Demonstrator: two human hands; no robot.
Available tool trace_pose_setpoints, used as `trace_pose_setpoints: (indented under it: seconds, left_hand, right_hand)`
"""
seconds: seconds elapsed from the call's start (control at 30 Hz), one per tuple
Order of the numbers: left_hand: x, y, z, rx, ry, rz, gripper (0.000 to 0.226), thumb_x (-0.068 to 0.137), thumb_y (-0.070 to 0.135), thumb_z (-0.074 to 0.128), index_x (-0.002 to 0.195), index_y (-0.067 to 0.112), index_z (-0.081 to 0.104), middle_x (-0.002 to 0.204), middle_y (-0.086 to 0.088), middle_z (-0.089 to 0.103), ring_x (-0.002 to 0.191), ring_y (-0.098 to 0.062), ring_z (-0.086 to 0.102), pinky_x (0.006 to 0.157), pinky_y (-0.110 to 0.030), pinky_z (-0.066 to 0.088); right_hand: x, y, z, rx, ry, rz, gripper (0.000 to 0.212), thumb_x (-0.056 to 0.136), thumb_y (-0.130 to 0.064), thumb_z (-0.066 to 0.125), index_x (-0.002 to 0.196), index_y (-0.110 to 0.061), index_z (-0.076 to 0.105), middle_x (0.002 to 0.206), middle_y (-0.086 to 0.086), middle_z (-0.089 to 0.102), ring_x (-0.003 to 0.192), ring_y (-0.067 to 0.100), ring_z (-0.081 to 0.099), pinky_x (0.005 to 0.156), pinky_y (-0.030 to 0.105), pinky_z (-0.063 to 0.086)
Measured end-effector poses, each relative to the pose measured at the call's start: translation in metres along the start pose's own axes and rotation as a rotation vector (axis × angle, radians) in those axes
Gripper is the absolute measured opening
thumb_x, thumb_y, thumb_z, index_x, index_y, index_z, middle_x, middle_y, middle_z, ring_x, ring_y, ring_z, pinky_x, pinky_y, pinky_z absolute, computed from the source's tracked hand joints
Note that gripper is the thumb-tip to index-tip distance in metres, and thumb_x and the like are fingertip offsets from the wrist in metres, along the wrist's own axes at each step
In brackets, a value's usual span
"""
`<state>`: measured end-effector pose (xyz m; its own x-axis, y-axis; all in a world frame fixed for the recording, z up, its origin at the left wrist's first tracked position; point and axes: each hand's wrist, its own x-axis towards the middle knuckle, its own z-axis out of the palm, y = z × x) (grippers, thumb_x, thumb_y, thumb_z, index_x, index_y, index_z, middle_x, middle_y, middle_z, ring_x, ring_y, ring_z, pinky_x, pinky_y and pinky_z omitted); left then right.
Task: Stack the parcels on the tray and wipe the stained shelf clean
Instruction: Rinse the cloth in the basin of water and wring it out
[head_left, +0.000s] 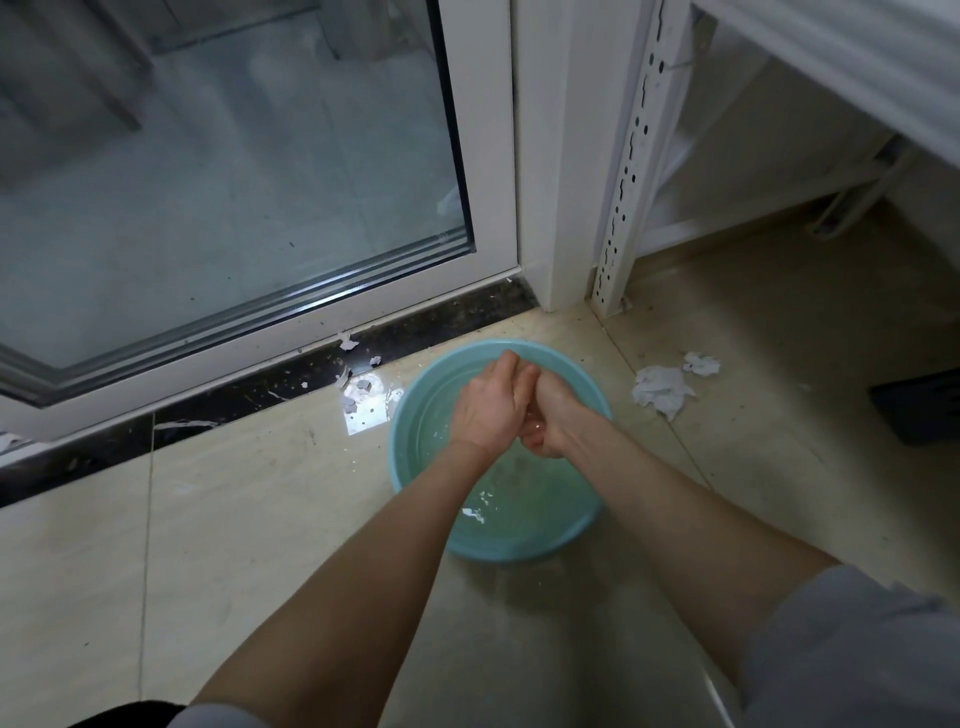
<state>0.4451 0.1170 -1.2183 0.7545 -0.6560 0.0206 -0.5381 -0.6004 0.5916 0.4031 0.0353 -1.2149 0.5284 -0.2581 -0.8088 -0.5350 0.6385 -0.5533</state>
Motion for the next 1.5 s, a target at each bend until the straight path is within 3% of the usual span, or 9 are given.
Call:
trace_pose_setpoints:
  seconds: [0.3,0.43,0.53,0.7,0.87,1.13,1.27,1.37,1.5]
  left_hand:
    - [0.01,0.009,0.0,-0.107,0.028,-0.219,0.038,0.099,0.024,0.031,0.085,0.002,0.058,0.086,-0.021,0.064,0.081,-0.036,0.059,0.073,-0.041,0.048]
    - [0.018,0.003,0.0,-0.6,-0.063,-0.681,0.045,0.101,0.031,0.027,0.069,0.009,0.049,0.062,-0.011,0.047,0.05,-0.021,0.04,0.048,-0.025,0.032]
    - [0.016,-0.012,-0.006,-0.829,-0.028,-0.878,0.046,0.102,0.037,0.026,0.071,0.013,0.051,0.058,-0.004,0.044,0.046,-0.013,0.031,0.044,-0.021,0.023]
    - [0.011,-0.036,-0.012,-0.604,0.04,-0.757,0.005,0.087,0.012,0.058,0.09,0.012,0.062,0.08,-0.011,0.063,0.069,-0.023,0.056,0.066,-0.034,0.051]
    - [0.004,-0.043,-0.019,-0.682,0.116,-0.775,0.017,0.089,0.015,0.06,0.072,0.013,0.061,0.051,0.002,0.058,0.048,-0.014,0.054,0.042,-0.022,0.043]
    - [0.012,-0.043,-0.023,-1.021,0.172,-0.892,0.022,0.086,0.015,0.045,0.066,0.015,0.056,0.066,-0.002,0.059,0.065,-0.021,0.055,0.063,-0.031,0.046]
    - [0.008,-0.07,-0.004,-0.336,0.103,-0.75,0.026,0.094,0.018,0.044,0.105,0.009,0.065,0.109,-0.017,0.065,0.104,-0.034,0.059,0.09,-0.038,0.045]
    - [-0.001,-0.086,0.016,0.099,-0.169,-0.519,0.043,0.095,0.021,0.044,0.137,0.01,0.042,0.14,-0.017,0.043,0.122,-0.037,0.048,0.101,-0.043,0.04]
    - [-0.021,-0.09,0.052,0.457,-0.66,-0.161,0.058,0.1,0.023,0.035,0.151,0.032,0.009,0.16,-0.011,-0.004,0.147,-0.035,0.001,0.118,-0.05,0.012]
  right_hand:
    - [0.003,0.006,0.015,-0.027,0.085,-0.195,0.033,0.087,-0.027,0.045,0.055,-0.019,0.047,0.053,-0.001,0.042,0.043,0.01,0.038,0.042,0.025,0.026]
    - [0.006,0.007,0.014,-0.523,0.238,-0.251,0.05,0.096,-0.047,0.038,0.071,-0.009,0.059,0.064,0.005,0.053,0.053,0.016,0.044,0.051,0.027,0.032]
    - [0.007,0.008,0.004,-0.424,0.126,-0.259,0.044,0.089,-0.055,0.054,0.105,-0.016,0.064,0.075,0.003,0.055,0.055,0.013,0.045,0.054,0.026,0.042]
    - [0.017,0.004,-0.032,-0.182,0.277,-0.242,0.026,0.088,-0.008,0.064,0.114,-0.01,0.068,0.091,0.008,0.062,0.061,0.013,0.051,0.057,0.025,0.047]
    - [0.013,-0.003,-0.031,0.099,0.27,-0.255,0.019,0.09,-0.003,0.054,0.103,-0.006,0.066,0.075,0.006,0.059,0.067,0.015,0.052,0.063,0.029,0.046]
    - [0.023,-0.007,-0.028,-0.155,0.474,-0.371,0.023,0.082,-0.021,0.069,0.102,-0.016,0.058,0.105,0.002,0.063,0.088,0.018,0.057,0.073,0.029,0.048]
    - [0.032,0.009,-0.031,-0.788,0.532,-0.397,0.045,0.082,-0.041,0.069,0.117,-0.02,0.05,0.109,0.001,0.057,0.098,0.023,0.058,0.081,0.033,0.047]
    - [0.048,0.027,-0.03,-1.186,0.505,-0.42,0.046,0.089,-0.037,0.06,0.133,-0.029,0.048,0.133,0.005,0.045,0.119,0.029,0.049,0.097,0.041,0.045]
    - [0.069,0.055,-0.031,-1.6,0.065,-0.251,0.061,0.093,-0.035,0.054,0.148,-0.038,0.028,0.162,0.002,0.001,0.145,0.037,0.013,0.117,0.05,0.021]
